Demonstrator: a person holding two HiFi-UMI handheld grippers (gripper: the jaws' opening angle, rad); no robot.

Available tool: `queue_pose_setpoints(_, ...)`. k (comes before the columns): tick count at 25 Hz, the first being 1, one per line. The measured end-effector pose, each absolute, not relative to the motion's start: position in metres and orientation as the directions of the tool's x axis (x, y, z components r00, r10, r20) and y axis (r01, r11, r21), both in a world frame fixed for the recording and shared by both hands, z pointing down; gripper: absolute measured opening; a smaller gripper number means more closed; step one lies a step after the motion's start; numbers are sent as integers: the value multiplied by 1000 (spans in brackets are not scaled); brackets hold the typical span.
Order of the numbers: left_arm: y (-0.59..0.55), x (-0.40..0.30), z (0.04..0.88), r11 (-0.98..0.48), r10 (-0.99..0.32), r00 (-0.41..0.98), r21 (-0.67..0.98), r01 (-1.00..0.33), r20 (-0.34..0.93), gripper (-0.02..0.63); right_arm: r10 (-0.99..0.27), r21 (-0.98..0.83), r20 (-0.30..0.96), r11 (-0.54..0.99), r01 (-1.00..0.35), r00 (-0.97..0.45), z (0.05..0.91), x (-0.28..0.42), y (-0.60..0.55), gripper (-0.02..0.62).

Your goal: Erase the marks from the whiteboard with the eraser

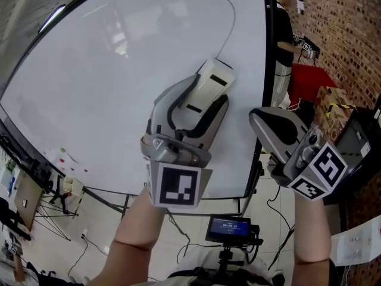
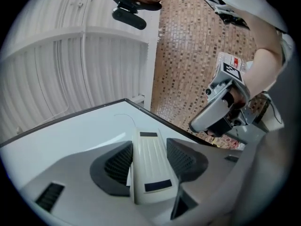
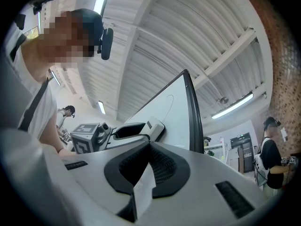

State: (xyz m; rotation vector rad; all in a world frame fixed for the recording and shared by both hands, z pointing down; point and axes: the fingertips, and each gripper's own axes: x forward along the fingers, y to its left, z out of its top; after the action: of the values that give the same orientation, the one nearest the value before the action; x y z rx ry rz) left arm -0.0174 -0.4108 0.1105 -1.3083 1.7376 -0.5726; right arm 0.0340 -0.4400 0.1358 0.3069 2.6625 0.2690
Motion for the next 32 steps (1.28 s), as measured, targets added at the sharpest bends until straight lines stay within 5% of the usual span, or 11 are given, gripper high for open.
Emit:
queue_pose_setpoints(10, -408, -19, 174, 209, -978, -104, -816, -539, -182, 247, 245, 222, -400, 961, 166, -883, 134, 38, -436, 11)
queue_pose_setpoints(20, -381, -26, 81, 322, -928, -29, -760, -565, -372, 247, 255, 228, -406, 958, 173, -878, 128, 41, -420, 11)
queue_pose_setpoints(25, -362, -45, 66, 444, -876, -132, -671, -594, -463, 249, 245, 231, -400, 960, 162, -883, 128, 46, -422, 11)
queue_pose_setpoints(32, -385, -29, 113, 305, -952, -150, -766, -565, -268, 236, 236, 225, -403, 962, 154, -884, 130, 55, -432, 11)
